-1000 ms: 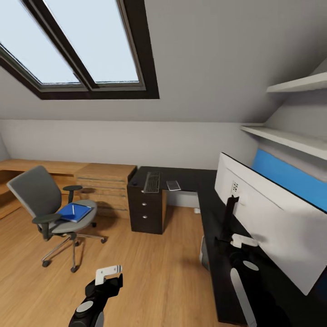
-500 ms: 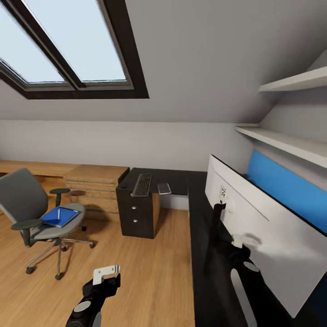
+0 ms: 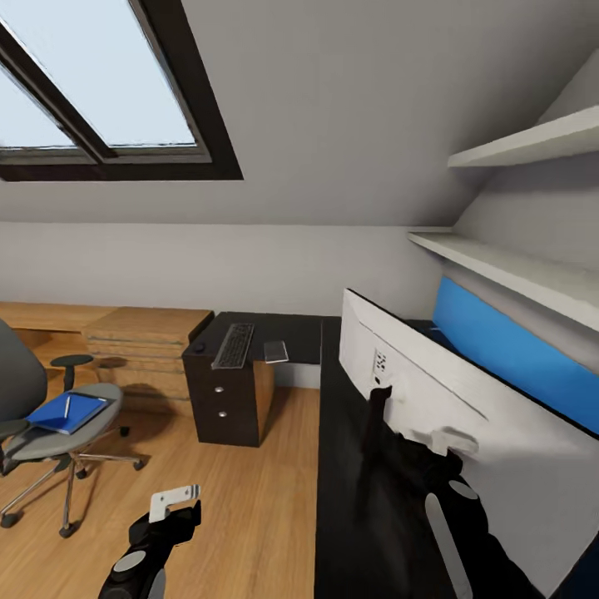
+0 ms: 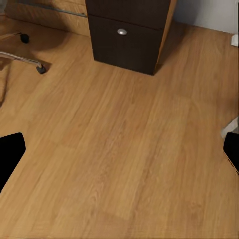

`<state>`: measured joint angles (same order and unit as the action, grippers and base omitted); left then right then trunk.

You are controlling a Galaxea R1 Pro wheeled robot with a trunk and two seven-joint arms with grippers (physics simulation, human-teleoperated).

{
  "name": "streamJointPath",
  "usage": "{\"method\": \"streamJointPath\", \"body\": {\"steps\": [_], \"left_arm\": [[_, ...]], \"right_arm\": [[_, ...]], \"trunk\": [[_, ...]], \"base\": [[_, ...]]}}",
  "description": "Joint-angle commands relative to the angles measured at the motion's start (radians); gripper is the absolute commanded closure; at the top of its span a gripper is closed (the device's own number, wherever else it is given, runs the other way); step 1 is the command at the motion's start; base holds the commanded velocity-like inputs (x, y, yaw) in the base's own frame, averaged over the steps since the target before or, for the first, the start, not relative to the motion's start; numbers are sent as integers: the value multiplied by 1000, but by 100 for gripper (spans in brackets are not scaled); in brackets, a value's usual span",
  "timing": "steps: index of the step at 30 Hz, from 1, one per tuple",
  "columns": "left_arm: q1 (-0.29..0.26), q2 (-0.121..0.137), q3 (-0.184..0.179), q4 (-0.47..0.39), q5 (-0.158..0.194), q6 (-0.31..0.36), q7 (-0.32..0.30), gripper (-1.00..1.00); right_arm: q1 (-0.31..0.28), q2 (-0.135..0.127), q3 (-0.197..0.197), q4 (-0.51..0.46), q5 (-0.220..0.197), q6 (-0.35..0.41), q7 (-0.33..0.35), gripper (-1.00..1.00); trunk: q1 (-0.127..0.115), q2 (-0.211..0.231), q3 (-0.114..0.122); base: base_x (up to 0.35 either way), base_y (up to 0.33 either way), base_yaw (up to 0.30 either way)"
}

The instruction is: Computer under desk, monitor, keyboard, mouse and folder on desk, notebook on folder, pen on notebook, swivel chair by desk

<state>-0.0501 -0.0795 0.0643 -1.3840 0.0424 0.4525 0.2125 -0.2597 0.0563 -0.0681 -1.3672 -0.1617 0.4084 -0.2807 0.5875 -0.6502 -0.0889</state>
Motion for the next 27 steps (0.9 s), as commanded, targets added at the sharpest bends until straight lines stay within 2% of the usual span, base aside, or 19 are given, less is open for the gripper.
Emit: {"method": "streamJointPath", "body": {"steps": [1,2,3,7,15,27], "left_arm": [[-1,-1,4,-13,5,5,4,-100],[-1,-1,8,-27,5,5,4,-100],[-1,-2,37,-66,5,6,4,-100],[-1,-2,66,-83,5,6,4,-100],[-1,-3,71,-85,8,6,4,-100],[-1,-3,68,-83,5,8,4,-100]], "right_arm": [[-1,0,0,-1,-10,3,-6,-100],[-1,0,0,-1,-10,3,-6,-100],[-1,1,0,1,-10,2,-6,-100],[-1,2,-1,10,-10,1,-6,-100],[-1,2,1,11,-10,2,-6,-100],[-1,6,10,13,-9,3,-5,-100]], "trunk": [[0,-2,-2],[0,-2,-2],[0,-2,-2],[0,-2,-2],[0,-2,-2],[0,-2,-2]], "base": [[3,-16,-271],[2,-10,-272],[1,-3,-274],[0,-1,-275],[0,0,-245],[0,0,-13]]}}
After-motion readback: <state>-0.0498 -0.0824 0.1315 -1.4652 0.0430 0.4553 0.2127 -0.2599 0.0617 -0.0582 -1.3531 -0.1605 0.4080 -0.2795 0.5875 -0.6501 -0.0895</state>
